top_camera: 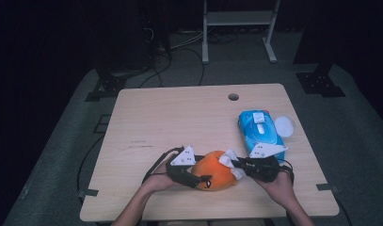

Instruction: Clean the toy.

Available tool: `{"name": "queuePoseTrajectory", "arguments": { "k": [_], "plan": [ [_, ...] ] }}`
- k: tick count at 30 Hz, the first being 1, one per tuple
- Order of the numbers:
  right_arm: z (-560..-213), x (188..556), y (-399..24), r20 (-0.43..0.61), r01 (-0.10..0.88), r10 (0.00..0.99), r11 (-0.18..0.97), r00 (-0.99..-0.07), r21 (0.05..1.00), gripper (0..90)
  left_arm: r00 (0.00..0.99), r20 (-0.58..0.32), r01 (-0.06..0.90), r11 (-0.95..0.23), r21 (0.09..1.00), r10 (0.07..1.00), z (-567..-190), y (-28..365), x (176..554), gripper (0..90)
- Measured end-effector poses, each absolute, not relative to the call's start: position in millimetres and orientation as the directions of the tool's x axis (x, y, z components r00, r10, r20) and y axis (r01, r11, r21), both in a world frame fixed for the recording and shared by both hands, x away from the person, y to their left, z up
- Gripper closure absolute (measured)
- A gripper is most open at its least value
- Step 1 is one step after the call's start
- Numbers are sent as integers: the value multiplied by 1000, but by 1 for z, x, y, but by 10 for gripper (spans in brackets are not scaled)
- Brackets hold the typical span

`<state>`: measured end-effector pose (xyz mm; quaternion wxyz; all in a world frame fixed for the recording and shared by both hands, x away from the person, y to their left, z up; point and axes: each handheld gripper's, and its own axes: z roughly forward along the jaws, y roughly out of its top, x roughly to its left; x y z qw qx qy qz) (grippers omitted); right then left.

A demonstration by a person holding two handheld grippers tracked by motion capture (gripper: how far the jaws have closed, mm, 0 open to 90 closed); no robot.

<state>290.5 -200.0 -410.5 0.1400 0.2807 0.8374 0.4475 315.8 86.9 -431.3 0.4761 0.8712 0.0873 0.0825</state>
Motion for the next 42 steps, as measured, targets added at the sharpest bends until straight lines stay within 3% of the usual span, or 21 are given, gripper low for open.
{"name": "queuePoseTrajectory", "arguments": {
  "k": [6, 15, 19, 26, 30, 36, 42],
  "plan": [
    [-420, 282, -200, 27, 370, 573, 492, -819, 788, 832, 972, 51, 83, -537, 840, 229, -432, 92, 318, 312],
    [-399, 280, -184, -41, 274, 560, 466, -828, 841, 834, 981, 81, 28, -539, 842, 177, -432, 88, 314, 319],
    [-406, 289, -196, 31, 337, 582, 424, -812, 841, 834, 976, 44, 75, -523, 849, 212, -433, 92, 319, 311],
    [-430, 286, -200, 63, 412, 562, 521, -824, 747, 830, 972, -14, 131, -492, 861, 234, -437, 101, 326, 302],
    [-423, 287, -200, 42, 397, 560, 530, -827, 749, 829, 972, -13, 130, -486, 864, 237, -438, 99, 325, 304],
    [-399, 292, -203, 71, 361, 580, 403, -812, 841, 831, 978, 40, 73, -509, 858, 206, -435, 92, 318, 307],
    [-425, 293, -202, 113, 428, 560, 473, -821, 770, 830, 974, 0, 115, -492, 863, 228, -438, 98, 325, 299]
  ]
}}
